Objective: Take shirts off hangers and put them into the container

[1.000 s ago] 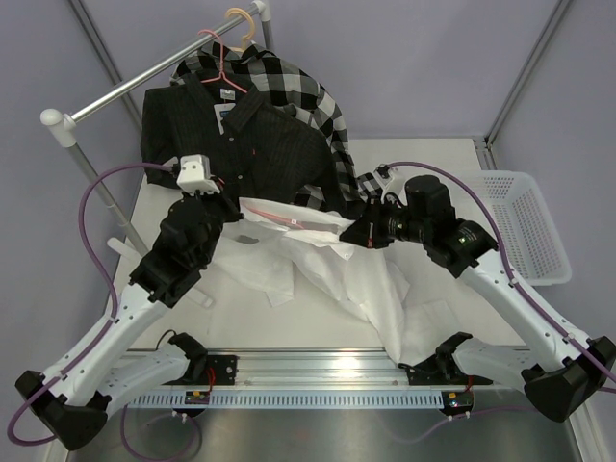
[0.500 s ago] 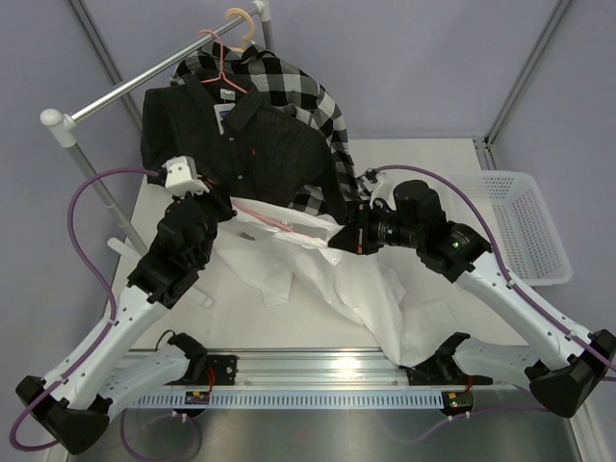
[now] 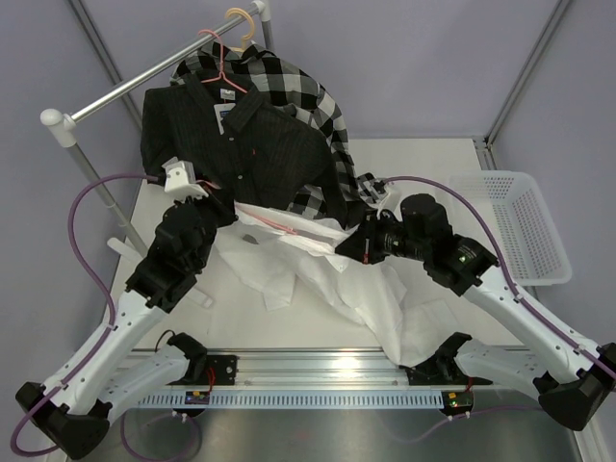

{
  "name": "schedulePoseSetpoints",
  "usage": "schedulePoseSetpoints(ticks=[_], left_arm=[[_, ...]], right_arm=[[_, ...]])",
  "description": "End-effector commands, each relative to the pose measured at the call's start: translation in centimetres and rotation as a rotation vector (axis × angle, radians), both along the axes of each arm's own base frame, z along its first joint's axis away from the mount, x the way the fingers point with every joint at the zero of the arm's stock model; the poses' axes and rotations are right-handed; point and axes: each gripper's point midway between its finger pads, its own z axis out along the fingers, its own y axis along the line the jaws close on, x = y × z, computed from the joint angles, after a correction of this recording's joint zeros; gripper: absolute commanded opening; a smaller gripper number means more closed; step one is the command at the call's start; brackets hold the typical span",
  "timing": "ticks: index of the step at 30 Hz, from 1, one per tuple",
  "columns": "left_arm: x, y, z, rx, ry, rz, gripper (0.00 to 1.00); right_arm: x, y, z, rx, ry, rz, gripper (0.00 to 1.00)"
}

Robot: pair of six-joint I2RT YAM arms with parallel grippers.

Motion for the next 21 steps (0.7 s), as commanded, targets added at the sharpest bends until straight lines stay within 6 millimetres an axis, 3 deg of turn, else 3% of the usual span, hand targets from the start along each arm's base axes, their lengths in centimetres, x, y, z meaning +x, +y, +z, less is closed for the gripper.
schedulePoseSetpoints(ticks=[1, 3, 9, 14, 17, 18, 20, 21], left_arm=[[0.0, 7.3, 5.3, -0.128, -0.175, 0.329, 0.00], [-0.2, 8.0, 5.4, -0.132, -0.185, 0.353, 0.00], [-0.7, 7.8, 6.3, -0.189, -0.219, 0.315, 0.00], [-0.6, 7.0, 6.2, -0.198, -0.212, 0.274, 0.00], [0.3, 6.0, 5.2, -0.191, -0.179, 0.242, 0.00], [0.5, 5.5, 5.0, -0.191, -0.169, 0.227, 0.00], [1.5, 4.3, 3.8, -0.168, -0.128, 0.203, 0.00], [1.6, 3.6, 3.5, -0.160, -0.118, 0.188, 0.00]], right_arm=[[-2.4, -3.1, -6.3, -0.167, 0.151, -0.009, 0.00], [-2.5, -2.8, -6.4, -0.140, 0.141, -0.003, 0.00], [-2.5, -3.8, -10.1, -0.223, 0.190, -0.018, 0.00], [-2.6, -2.5, -9.2, -0.151, 0.198, 0.020, 0.00], [-1.6, -2.3, -5.3, -0.105, 0.110, -0.004, 0.00], [-1.1, -2.0, -1.7, -0.062, 0.043, -0.007, 0.00], [-1.1, -2.1, 1.4, -0.043, -0.014, 0.005, 0.00], [-1.2, -1.9, 4.6, 0.002, -0.076, 0.015, 0.00]])
